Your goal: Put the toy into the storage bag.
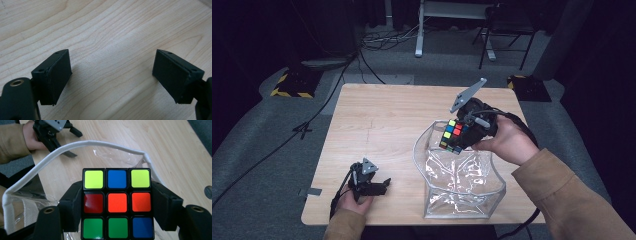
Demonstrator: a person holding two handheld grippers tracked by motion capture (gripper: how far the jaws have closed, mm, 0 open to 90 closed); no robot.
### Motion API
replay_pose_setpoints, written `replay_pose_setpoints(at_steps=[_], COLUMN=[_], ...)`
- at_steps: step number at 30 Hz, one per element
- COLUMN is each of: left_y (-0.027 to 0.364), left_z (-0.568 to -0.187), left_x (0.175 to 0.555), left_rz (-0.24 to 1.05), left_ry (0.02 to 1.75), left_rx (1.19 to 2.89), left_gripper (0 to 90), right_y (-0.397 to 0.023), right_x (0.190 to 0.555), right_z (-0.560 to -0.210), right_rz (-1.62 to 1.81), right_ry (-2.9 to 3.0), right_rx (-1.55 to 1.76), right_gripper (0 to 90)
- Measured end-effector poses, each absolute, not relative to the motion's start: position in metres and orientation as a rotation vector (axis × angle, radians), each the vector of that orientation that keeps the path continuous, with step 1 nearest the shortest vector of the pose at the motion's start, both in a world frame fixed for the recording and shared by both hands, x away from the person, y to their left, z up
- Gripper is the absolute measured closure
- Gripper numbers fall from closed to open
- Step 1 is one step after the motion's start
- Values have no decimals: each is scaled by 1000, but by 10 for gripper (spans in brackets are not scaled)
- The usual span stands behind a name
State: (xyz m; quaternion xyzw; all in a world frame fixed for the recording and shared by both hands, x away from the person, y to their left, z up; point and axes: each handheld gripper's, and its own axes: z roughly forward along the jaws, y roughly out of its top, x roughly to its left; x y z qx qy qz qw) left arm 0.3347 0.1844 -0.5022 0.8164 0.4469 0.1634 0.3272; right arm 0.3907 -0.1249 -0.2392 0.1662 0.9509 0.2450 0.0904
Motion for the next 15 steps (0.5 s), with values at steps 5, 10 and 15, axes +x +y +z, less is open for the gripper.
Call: replay_pose_setpoints(at_steps=[5,10,15], left_y=[184,184,184], left_z=[-502,-502,-502], left_x=[335,335,335], left_rz=[424,423,425], left_ry=[1171,1172,1172], left_rx=[2138,2138,2138], left_gripper=[158,158,158], right_y=[-119,-115,-109], right_x=[393,390,389], right_z=[-252,-265,-276], right_rz=[724,680,656], right_ry=[2851,2904,2930], right_rx=[432,505,483], right_gripper=[340,339,340])
